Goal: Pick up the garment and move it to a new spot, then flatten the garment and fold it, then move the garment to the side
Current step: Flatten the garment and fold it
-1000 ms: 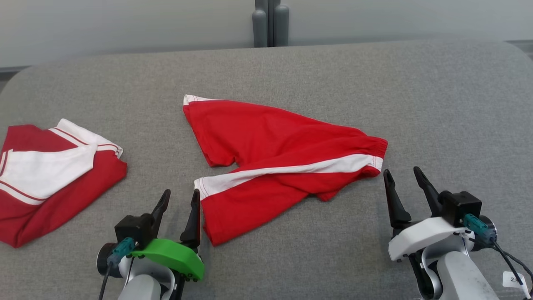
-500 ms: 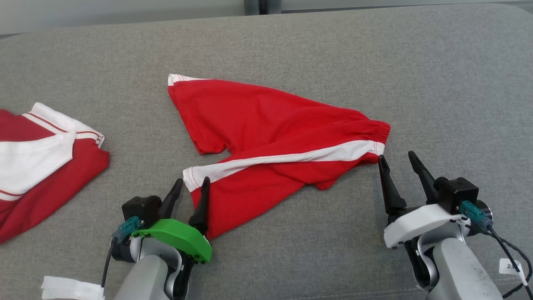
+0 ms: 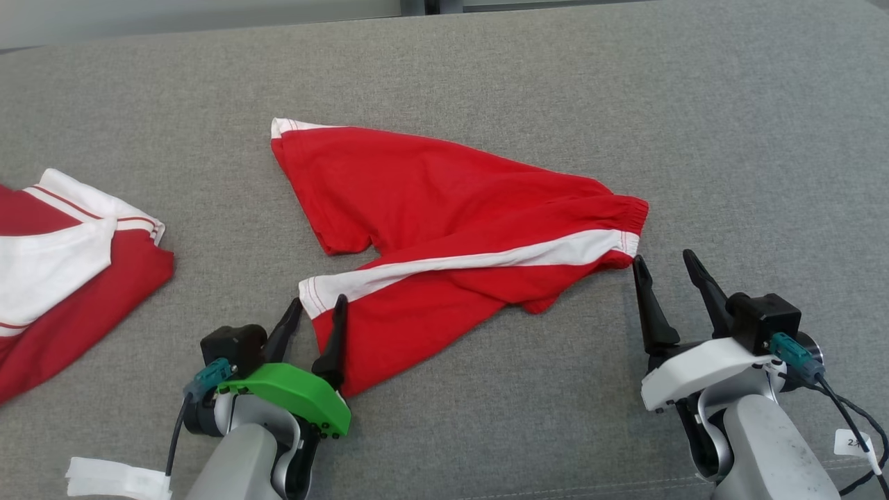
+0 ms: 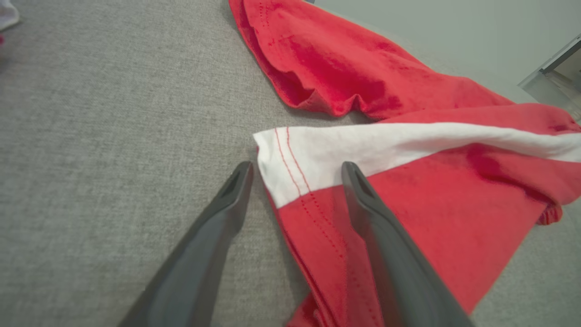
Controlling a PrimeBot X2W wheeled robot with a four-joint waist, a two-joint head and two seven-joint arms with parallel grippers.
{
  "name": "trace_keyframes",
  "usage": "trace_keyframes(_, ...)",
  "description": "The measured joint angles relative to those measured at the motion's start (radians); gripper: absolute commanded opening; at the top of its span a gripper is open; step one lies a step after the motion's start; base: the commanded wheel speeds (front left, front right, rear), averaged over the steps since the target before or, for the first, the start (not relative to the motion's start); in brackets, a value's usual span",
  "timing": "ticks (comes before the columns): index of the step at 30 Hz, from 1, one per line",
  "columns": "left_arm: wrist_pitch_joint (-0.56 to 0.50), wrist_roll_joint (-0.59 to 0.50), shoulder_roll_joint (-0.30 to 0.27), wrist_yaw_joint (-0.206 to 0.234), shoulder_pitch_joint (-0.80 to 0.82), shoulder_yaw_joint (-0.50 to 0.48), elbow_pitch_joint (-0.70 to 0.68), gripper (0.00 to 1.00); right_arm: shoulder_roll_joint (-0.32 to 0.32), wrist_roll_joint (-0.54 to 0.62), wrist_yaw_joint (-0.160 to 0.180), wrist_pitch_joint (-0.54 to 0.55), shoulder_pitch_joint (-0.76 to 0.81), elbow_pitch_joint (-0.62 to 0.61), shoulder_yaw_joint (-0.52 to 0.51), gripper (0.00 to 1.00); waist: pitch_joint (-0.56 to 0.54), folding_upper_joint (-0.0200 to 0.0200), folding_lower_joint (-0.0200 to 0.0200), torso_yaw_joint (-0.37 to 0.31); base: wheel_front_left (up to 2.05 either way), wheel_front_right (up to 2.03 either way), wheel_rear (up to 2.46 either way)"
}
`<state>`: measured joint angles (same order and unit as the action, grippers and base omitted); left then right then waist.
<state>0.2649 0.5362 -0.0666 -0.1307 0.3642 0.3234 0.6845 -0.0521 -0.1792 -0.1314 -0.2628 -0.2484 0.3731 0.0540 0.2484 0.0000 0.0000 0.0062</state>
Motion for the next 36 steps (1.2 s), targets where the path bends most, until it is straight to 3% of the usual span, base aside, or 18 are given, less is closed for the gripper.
trace_keyframes(3, 0.000, 0.001, -0.002, 0.000, 0.000, -0.004, -0.019, 1.00, 0.000, 0.000, 0.000, 0.000, 0.000, 0.000, 0.000, 1.00, 0.003, 0.0000, 0.0000, 0.001, 0.00, 0.00, 0.00)
trace_keyframes(5, 0.000, -0.003, -0.002, 0.000, 0.000, -0.004, -0.029, 0.64, 0.000, -0.003, 0.000, 0.000, 0.000, 0.000, 0.000, 1.00, 0.004, 0.0000, 0.0000, 0.002, 0.00, 0.00, 0.00)
trace_keyframes(7, 0.000, -0.008, -0.003, 0.000, 0.000, -0.004, -0.032, 0.15, 0.000, -0.004, 0.000, 0.000, -0.001, 0.001, 0.000, 1.00, 0.004, 0.0000, 0.0000, 0.003, 0.00, 0.00, 0.00)
trace_keyframes(8, 0.000, -0.012, -0.004, 0.000, 0.000, -0.004, -0.032, 0.00, 0.000, -0.005, 0.000, 0.000, -0.001, 0.002, 0.000, 1.00, 0.004, 0.0000, 0.0000, 0.003, 0.00, 0.00, 0.00)
trace_keyframes(22, 0.000, -0.034, -0.004, 0.000, 0.000, -0.014, -0.045, 0.00, 0.001, -0.090, 0.000, 0.000, -0.028, 0.044, 0.040, 1.00, 0.013, 0.0000, 0.0000, 0.017, 0.00, 0.00, 0.00)
trace_keyframes(34, 0.000, -0.072, -0.003, 0.000, -0.004, -0.028, -0.061, 0.00, 0.001, -0.290, 0.000, 0.000, -0.065, 0.117, 0.041, 1.00, 0.019, 0.0000, 0.0000, 0.044, 0.00, 0.00, 0.00)
trace_keyframes(36, 0.000, -0.078, -0.003, 0.000, -0.005, -0.029, -0.063, 0.00, 0.000, -0.308, 0.000, 0.000, -0.072, 0.124, 0.050, 0.94, 0.020, 0.0000, 0.0000, 0.049, 0.00, 0.00, 0.00)
